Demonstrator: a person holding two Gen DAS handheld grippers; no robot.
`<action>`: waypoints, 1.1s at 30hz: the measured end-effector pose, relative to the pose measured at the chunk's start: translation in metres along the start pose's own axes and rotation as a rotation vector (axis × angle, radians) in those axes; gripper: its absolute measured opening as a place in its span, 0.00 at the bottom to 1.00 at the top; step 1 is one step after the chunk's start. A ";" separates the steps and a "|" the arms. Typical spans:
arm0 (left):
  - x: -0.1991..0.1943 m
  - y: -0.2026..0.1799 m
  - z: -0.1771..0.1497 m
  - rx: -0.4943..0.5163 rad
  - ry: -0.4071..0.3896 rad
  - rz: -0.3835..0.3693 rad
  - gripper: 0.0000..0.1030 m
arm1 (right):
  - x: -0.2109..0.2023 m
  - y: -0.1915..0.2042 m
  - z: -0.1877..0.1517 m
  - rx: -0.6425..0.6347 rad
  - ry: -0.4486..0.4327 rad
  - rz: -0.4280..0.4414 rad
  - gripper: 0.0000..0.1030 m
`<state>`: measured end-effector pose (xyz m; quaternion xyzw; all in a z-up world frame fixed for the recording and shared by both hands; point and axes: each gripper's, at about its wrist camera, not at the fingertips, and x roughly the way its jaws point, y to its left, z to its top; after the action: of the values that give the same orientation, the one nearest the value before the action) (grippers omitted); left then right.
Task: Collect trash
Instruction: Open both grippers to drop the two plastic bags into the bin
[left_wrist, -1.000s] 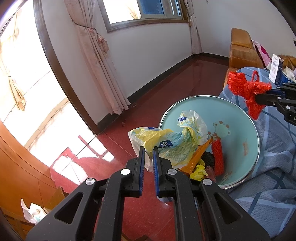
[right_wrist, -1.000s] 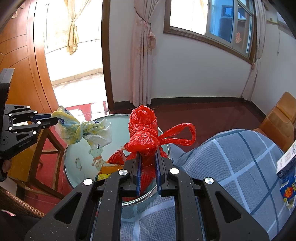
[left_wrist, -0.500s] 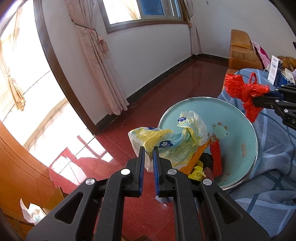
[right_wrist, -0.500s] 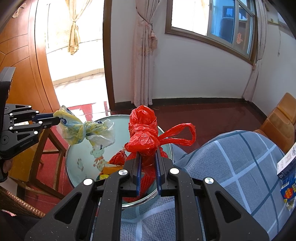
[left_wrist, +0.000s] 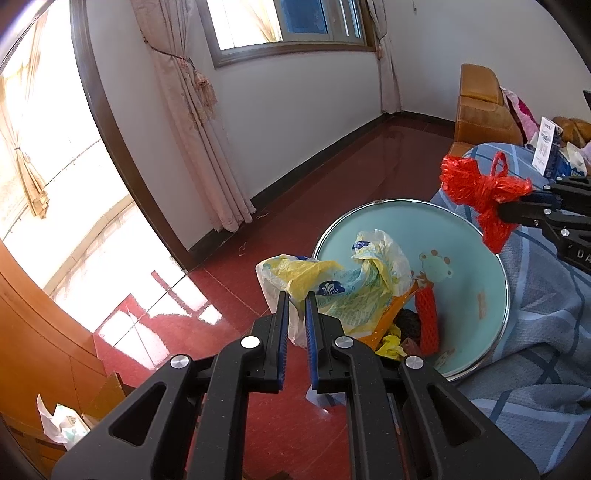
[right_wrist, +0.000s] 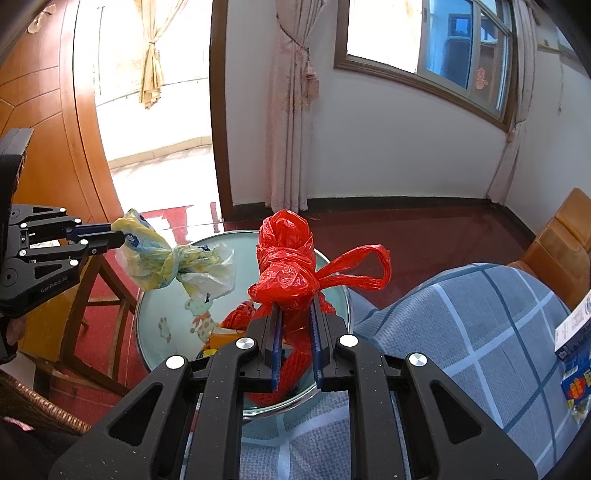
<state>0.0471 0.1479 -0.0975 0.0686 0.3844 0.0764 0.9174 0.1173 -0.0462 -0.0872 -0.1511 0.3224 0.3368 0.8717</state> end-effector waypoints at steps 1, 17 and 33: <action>0.000 0.000 0.000 -0.001 0.000 -0.003 0.09 | 0.000 0.000 0.000 0.000 0.000 0.000 0.13; -0.020 0.009 0.006 -0.073 -0.100 0.016 0.91 | -0.023 -0.015 -0.005 0.089 -0.082 -0.039 0.67; -0.056 0.004 0.015 -0.094 -0.221 -0.006 0.94 | -0.097 -0.009 -0.024 0.130 -0.223 -0.209 0.75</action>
<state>0.0191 0.1402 -0.0474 0.0324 0.2772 0.0833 0.9566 0.0581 -0.1115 -0.0403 -0.0886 0.2274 0.2371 0.9403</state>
